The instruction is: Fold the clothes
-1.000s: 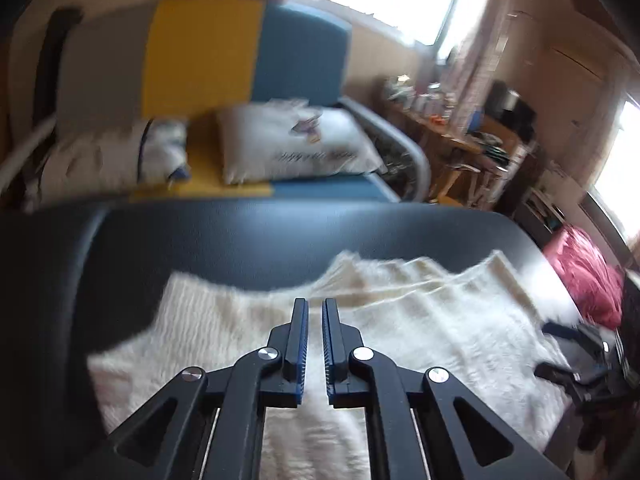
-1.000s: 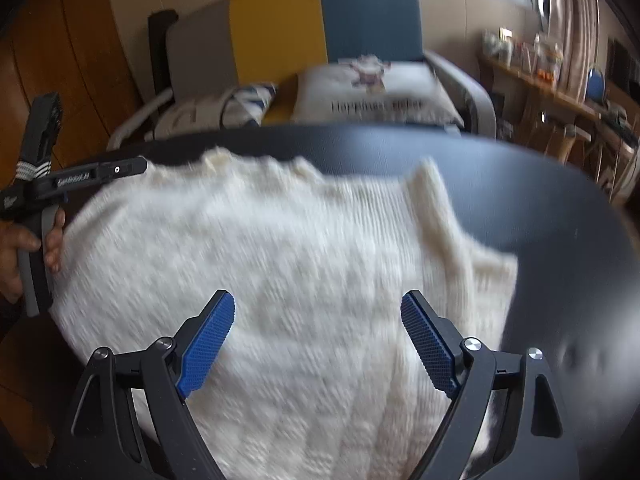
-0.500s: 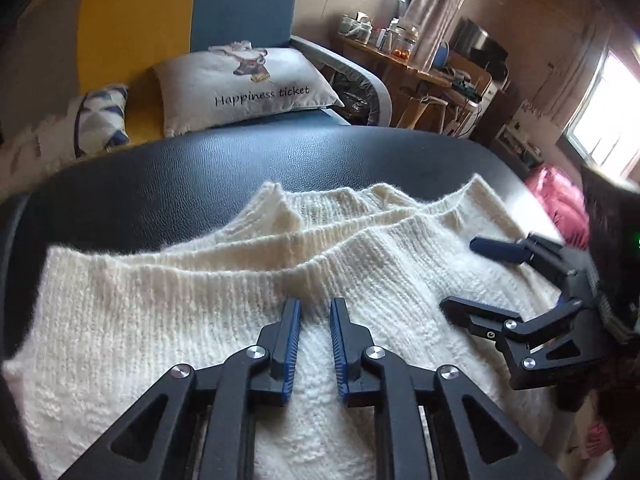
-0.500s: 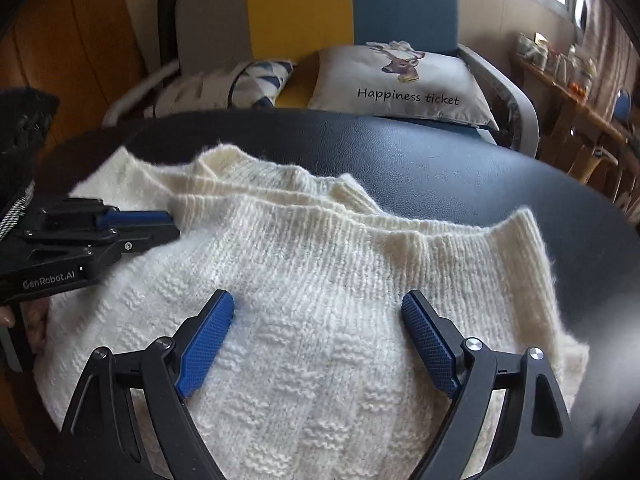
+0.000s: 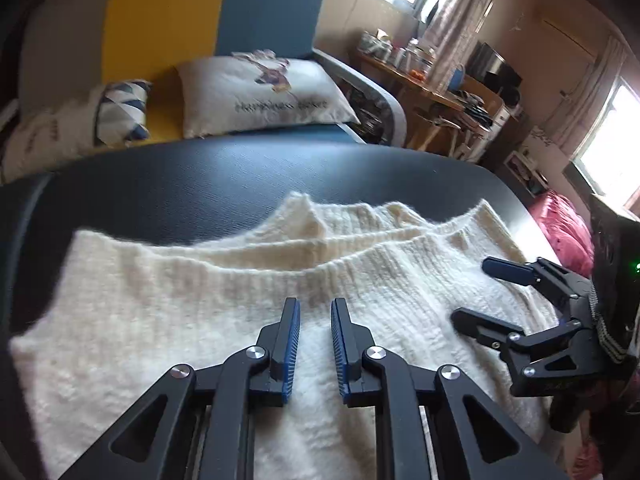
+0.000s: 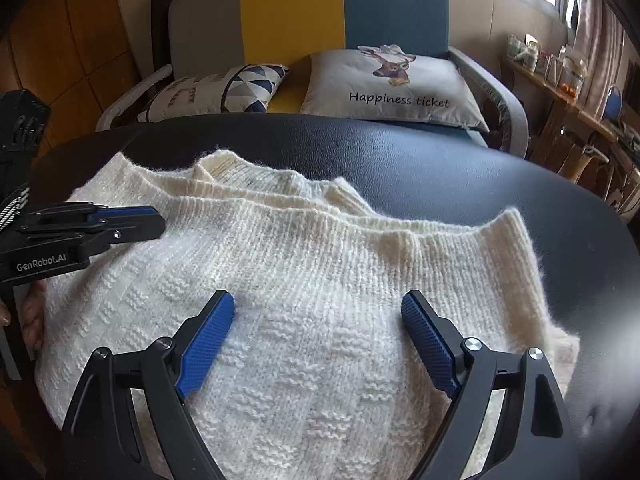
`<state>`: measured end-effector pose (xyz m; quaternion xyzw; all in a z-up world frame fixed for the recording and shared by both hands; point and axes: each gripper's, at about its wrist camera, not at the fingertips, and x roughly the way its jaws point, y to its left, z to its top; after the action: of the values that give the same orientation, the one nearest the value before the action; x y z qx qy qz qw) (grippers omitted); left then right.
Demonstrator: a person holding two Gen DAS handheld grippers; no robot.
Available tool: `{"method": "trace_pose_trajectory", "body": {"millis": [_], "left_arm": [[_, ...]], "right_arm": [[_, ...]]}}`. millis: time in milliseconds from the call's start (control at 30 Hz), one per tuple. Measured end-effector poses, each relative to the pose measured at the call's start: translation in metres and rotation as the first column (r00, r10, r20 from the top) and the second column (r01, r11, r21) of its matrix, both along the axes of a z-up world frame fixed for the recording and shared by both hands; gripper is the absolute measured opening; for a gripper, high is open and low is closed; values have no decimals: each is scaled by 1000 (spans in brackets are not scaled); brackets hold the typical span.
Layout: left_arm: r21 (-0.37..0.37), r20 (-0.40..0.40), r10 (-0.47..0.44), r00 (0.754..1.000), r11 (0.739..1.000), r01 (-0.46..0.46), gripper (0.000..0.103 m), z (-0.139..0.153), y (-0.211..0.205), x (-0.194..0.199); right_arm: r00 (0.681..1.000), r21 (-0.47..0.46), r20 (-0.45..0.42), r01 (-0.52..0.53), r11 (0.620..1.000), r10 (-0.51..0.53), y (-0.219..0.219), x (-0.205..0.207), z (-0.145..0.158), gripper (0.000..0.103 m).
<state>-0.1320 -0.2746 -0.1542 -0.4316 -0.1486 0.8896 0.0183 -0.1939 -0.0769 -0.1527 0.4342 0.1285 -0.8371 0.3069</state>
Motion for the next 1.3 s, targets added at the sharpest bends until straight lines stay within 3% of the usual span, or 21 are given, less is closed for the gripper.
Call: {"method": "trace_pose_trajectory", "body": {"millis": [100,233,333,433,533,633,767,800,900,967,1067,1167,1233,1300], "left_arm": [[-51,25,44,999,998,-43,18,1,-7,7],[-46,67,14,998,999,-11,22,-7,-8,-5],[-33,86,8,996,999,-5,21,-9,-7,-14],[-31,72,0,997,1000,3,8,-9,-5,-15],[-17,35,33,999,999,-32,2,-6,-8,-10],[-18,-20,78,997,997,-79,2,5,-12,-4],[-57,-98,115,989,991,-121,0,24,-15,5],[-60,-99,110,989,991,-116,0,26,-16,5],[-54,-23,135,991,989,-136,2,13,-22,3],[-43,23,143,989,989,-142,9,4,-26,5],[-44,52,111,992,993,-109,20,-2,-23,6],[-53,83,80,993,996,-76,21,-3,-17,-4],[-100,108,64,992,994,-53,21,-4,-10,-13],[-155,104,46,993,987,-30,17,-3,-1,-15]], "right_arm": [[1000,29,13,-10,1000,9,-3,-3,0,88],[997,13,73,9,1000,-10,-3,-10,-10,88],[998,11,62,1,1000,-1,-2,-9,-10,88],[999,10,50,-9,1000,9,-1,-7,-9,87],[999,16,32,-12,1000,12,-2,-6,-9,87],[1000,30,9,-13,999,13,-2,-4,-3,76],[998,78,-54,18,997,-14,3,-9,14,51],[999,84,-53,15,996,-11,3,-10,14,50],[1000,89,1,1,996,-2,4,-14,2,50],[998,39,50,21,999,-23,9,-18,-6,54],[999,35,42,11,999,-13,8,-17,-5,55],[999,32,35,2,999,-3,7,-15,-3,55],[1000,29,30,-5,1000,4,7,-14,-2,45],[1000,27,24,-12,1000,11,6,-13,-1,27]]}}
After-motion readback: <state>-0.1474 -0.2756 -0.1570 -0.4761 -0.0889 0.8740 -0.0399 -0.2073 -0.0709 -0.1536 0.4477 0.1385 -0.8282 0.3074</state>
